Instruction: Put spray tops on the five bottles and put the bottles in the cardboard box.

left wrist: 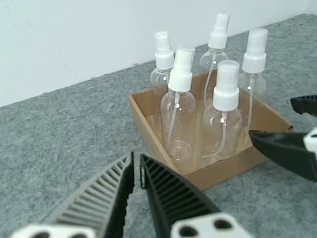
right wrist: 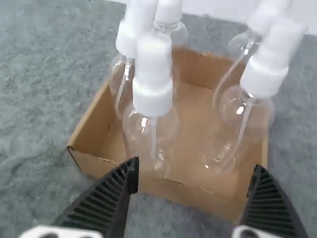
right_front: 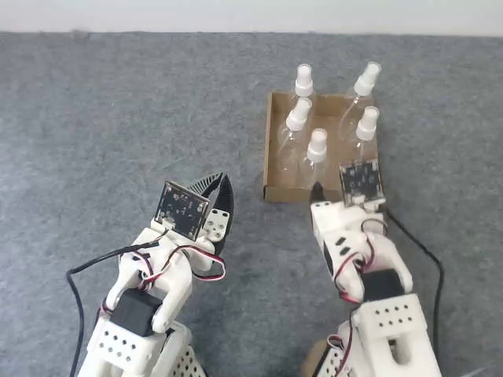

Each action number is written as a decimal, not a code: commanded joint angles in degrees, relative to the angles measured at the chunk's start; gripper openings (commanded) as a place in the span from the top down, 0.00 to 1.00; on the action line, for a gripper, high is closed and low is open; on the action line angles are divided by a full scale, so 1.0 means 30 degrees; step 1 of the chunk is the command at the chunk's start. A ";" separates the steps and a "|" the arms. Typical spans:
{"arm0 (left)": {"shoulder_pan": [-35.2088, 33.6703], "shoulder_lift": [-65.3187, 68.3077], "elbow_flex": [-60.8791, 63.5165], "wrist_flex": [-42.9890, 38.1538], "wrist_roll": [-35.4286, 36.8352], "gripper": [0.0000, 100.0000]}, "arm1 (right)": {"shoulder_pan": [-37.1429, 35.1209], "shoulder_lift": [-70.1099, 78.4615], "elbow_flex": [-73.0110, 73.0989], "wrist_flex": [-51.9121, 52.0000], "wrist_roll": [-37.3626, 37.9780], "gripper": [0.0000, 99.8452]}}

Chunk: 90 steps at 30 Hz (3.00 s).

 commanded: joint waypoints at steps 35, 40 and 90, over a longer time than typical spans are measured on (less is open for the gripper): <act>-0.5978 -0.5978 -0.5319 0.6418 -0.0088 0.99 | 0.4322 -1.1092 0.4923 1.0505 0.3663 0.99; -0.6505 -0.5773 -0.2388 0.6388 -0.0176 0.99 | 0.4322 -1.1092 0.4923 1.0799 0.3751 0.99; -1.0198 -0.6095 0.5729 1.0139 -0.0117 0.99 | 0.4234 -1.1092 0.4923 1.5487 0.3722 0.99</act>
